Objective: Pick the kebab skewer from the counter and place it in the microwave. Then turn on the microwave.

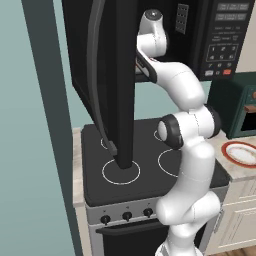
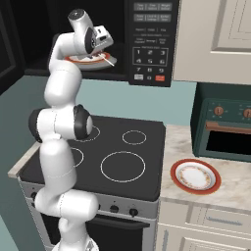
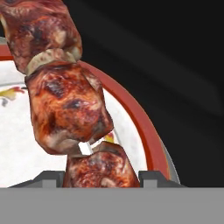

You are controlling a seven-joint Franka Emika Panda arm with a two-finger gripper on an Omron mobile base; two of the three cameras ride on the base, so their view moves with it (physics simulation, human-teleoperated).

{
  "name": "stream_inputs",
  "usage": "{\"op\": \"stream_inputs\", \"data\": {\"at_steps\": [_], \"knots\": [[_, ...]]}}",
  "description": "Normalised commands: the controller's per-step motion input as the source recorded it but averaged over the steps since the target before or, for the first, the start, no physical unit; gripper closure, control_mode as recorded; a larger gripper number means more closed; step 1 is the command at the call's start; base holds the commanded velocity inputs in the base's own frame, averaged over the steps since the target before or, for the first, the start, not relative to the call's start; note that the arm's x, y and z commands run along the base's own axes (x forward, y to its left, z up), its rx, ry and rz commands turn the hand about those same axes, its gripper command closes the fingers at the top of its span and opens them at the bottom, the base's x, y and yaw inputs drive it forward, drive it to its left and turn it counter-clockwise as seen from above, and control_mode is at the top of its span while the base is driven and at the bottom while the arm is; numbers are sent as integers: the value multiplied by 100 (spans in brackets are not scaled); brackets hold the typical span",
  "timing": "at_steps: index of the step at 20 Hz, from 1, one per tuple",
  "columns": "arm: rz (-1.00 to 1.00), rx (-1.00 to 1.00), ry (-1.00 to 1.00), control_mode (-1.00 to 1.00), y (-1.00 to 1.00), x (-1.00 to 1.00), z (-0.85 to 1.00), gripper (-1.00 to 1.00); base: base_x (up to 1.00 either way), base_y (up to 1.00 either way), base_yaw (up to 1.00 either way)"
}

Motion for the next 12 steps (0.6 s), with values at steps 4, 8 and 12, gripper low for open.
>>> {"op": "stream_inputs", "data": {"at_steps": [4,8,12], "knots": [[0,0,1,-100,1,8,-7,100,0,0,0],[0,0,0,-100,1,7,-2,100,0,0,0],[0,0,0,-100,1,4,1,-100,0,0,0]]}}
